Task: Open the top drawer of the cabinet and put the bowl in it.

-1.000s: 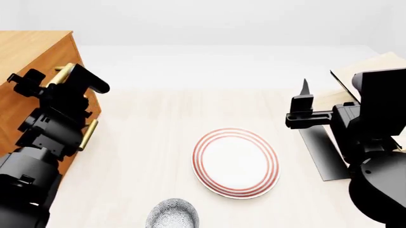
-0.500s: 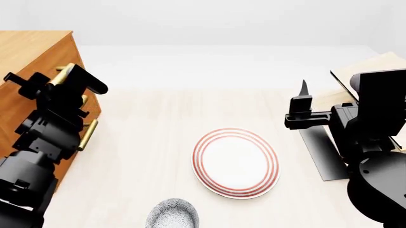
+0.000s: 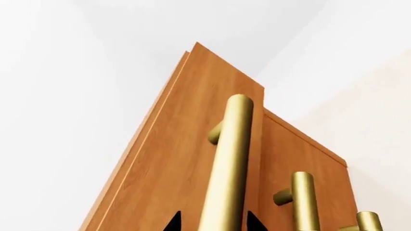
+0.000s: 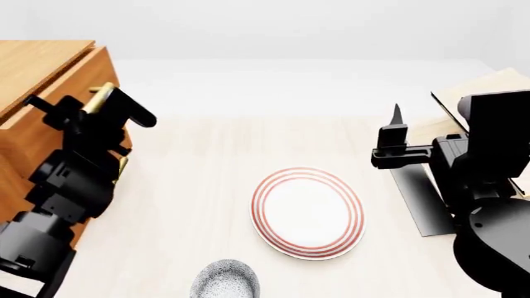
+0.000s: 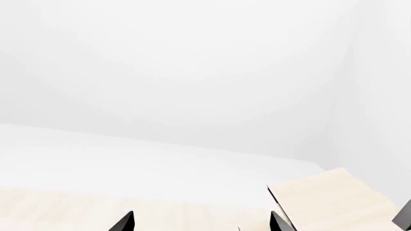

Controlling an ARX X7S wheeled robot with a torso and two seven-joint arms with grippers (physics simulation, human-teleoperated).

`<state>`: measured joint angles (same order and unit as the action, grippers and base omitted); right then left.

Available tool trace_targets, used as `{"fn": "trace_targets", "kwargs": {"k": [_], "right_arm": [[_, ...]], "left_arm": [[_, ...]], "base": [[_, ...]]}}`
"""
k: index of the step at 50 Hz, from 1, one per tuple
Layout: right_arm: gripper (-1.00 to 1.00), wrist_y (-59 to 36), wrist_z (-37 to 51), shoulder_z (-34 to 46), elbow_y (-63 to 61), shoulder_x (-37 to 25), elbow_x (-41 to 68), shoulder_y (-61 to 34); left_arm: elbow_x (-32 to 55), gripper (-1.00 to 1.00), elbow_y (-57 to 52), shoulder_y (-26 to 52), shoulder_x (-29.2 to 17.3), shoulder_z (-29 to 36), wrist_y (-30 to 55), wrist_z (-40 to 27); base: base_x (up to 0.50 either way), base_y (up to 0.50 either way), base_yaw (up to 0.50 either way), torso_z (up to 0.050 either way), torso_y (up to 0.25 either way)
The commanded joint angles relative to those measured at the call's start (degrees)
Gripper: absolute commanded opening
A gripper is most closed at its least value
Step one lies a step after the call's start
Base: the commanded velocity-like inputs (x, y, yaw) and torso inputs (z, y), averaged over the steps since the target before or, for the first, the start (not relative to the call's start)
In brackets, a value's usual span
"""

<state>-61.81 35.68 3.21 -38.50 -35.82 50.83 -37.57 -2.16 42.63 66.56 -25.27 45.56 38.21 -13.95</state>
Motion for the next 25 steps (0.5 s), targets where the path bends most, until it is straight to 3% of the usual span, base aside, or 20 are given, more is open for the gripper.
{"fn": "trace_targets", "kwargs": {"k": [1,25], "right_arm": [[1.0,0.2,0.1,-0.1,0.0,-0.1,0.2,0.1],[1.0,1.1,0.1,0.4,0.7,-0.4,-0.1,0.2]], "left_arm": [[3.6,-1.0,-6.7,-1.0,0.5,0.2,0.6,0.2],[3.0,-1.0,-9.1,-3.8,1.5,2.6,-0.5,0.9]], "base": [[0.0,0.0,0.0,0.0,0.0],[0.0,0.0,0.0,0.0,0.0]]}}
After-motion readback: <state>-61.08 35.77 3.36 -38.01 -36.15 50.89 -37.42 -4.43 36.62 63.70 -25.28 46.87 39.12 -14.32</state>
